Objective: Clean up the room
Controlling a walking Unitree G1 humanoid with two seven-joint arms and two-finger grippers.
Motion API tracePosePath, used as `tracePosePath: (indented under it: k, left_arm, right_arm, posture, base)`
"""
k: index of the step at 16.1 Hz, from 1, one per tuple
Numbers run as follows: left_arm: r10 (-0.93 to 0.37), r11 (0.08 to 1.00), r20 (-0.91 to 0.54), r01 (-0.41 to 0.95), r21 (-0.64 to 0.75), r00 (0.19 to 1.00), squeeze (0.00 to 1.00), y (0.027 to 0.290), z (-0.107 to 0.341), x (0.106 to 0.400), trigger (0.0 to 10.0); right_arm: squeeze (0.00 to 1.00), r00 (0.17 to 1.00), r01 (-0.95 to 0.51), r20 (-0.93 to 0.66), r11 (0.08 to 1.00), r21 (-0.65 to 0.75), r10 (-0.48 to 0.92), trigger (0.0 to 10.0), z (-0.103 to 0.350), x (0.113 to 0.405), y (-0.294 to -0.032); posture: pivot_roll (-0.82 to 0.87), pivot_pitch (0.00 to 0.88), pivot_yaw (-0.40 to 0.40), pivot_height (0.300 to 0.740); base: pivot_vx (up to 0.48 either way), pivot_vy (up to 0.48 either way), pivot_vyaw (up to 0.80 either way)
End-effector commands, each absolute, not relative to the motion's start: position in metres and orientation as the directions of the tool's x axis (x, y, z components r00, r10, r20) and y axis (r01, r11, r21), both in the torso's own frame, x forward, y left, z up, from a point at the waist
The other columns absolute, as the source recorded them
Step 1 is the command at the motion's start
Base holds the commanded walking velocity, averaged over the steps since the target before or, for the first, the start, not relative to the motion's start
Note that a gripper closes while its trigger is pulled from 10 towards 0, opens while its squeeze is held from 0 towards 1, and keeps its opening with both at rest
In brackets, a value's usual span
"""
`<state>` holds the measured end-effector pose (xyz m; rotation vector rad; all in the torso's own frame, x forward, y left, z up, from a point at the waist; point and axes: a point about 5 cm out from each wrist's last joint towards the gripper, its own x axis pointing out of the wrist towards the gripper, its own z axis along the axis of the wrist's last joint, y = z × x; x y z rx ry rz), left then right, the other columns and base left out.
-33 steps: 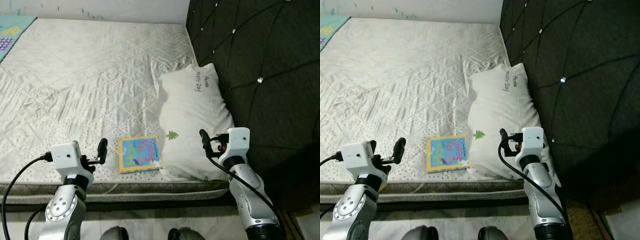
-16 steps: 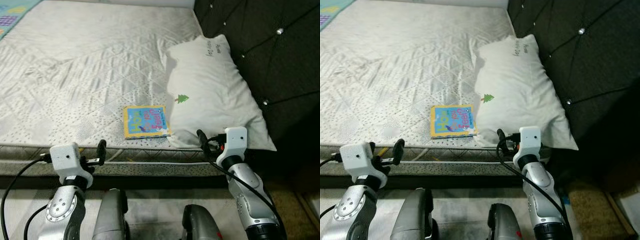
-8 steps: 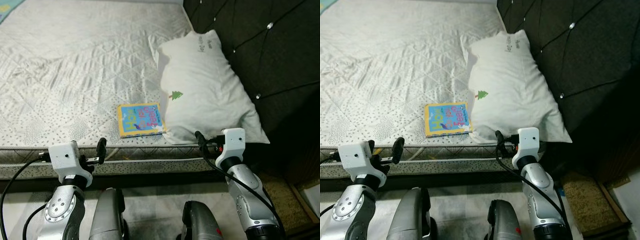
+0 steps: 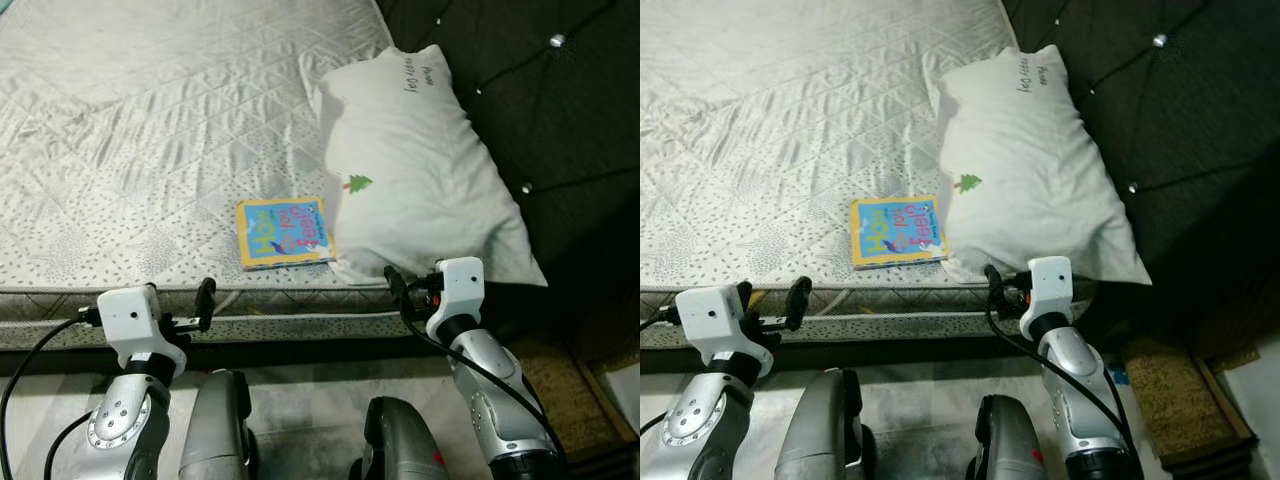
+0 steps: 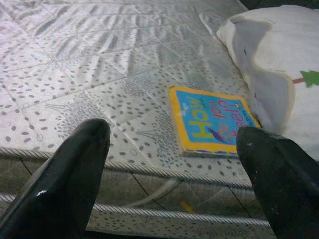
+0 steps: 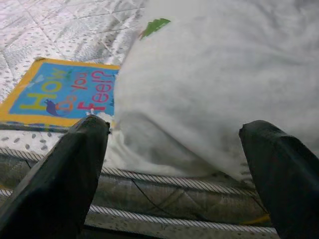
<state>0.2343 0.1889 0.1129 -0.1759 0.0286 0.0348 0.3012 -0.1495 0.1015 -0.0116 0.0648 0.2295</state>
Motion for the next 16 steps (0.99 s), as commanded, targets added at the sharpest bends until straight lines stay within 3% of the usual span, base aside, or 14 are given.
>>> tracePosePath:
  k: [1,9,16]
  left_arm:
    - [0.01,0.985,-0.024,-0.014,-0.175,1.0,0.0,0.1842,0.1161,0.2332,10.0]
    - [0.007,0.983,-0.033,-0.013,-0.181,0.999,0.0,0.183,0.1148,0.2324,10.0]
    - [0.036,0.984,-0.066,-0.047,-0.174,0.997,0.0,0.1845,0.112,0.2338,10.0]
  right_arm:
    - [0.0,0.974,-0.217,-0.073,0.976,-0.014,0.216,10.0,0.1015,0.299,-0.1552]
    - [0.0,0.972,-0.225,-0.069,0.974,-0.006,0.224,10.0,0.1023,0.2992,-0.154]
    - [0.0,0.972,-0.223,-0.076,0.975,-0.004,0.222,10.0,0.1013,0.2997,-0.1554]
  posture:
    - [0.03,0.23,-0.068,0.596]
    - [0.03,0.227,-0.072,0.596]
    - [0.03,0.234,-0.074,0.592]
  base:
    - [0.337,0.0,0.0]
    - [0.425,0.0,0.0]
    - [0.034,0.0,0.0]
